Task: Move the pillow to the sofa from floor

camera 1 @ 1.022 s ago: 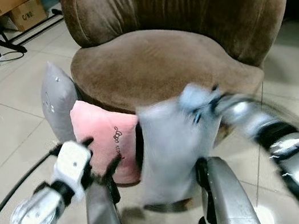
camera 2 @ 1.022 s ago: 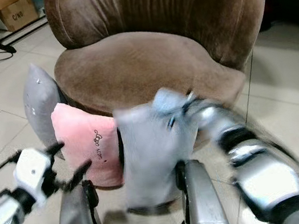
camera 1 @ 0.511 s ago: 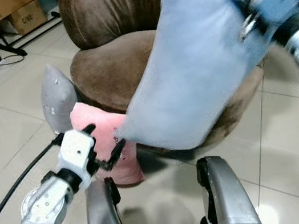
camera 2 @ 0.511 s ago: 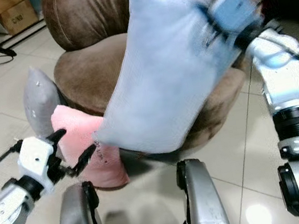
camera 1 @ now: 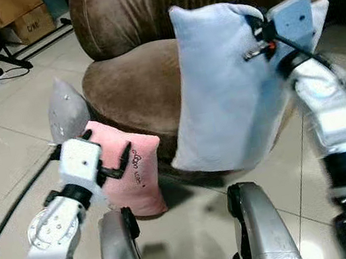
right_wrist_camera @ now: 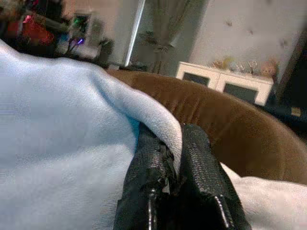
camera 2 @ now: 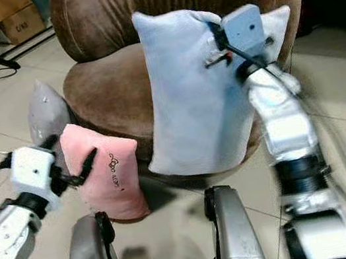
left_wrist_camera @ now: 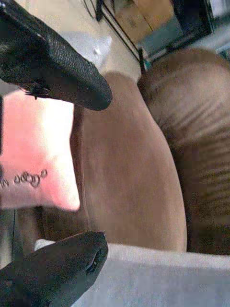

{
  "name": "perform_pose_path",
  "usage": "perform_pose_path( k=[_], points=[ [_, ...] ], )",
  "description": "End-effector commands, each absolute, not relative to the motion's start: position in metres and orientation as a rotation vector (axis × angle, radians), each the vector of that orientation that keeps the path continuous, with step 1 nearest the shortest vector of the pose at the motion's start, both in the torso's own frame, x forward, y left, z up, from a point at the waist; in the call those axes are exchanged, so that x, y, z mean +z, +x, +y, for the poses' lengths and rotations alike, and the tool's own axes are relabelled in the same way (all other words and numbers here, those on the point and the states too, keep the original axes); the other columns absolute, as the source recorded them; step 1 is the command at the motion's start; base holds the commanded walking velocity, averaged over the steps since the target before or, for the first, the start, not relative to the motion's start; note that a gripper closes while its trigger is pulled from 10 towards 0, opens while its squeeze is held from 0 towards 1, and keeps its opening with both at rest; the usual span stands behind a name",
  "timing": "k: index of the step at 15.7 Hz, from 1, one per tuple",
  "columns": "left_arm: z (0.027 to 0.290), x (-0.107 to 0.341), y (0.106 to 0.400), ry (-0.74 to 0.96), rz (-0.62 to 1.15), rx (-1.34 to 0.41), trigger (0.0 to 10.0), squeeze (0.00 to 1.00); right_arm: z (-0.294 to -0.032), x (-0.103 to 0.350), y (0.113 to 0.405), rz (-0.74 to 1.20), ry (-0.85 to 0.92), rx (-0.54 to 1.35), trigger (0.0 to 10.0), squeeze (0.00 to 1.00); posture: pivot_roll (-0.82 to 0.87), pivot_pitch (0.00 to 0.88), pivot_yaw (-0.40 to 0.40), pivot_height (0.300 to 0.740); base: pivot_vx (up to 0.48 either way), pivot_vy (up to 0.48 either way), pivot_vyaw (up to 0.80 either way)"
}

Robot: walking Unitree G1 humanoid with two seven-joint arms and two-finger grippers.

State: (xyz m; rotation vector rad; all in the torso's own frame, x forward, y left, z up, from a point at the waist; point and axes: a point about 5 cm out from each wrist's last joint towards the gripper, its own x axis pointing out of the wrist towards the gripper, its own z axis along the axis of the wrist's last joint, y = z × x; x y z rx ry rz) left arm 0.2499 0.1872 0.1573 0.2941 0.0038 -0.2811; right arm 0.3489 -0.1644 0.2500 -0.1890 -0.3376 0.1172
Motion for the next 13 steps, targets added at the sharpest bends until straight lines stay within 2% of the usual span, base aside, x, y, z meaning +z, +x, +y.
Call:
perform_pose_path(
  k=[1,13],
  points=[
    [0.189,0.164,0.251,0.306,-0.014,-0.256,10.0,0.0,-0.169,0.245,0.346,-0.31,-0.103,0.052,10.0,0.0,-0.05,0.0,0.012,0.448,0.0,0.0,0.0],
    [0.185,0.169,0.266,0.327,-0.06,-0.171,10.0,0.0,-0.152,0.227,0.34,-0.199,0.047,0.016,10.0,0.0,-0.04,0.0,0.003,0.543,0.0,0.0,0.0]
  ],
)
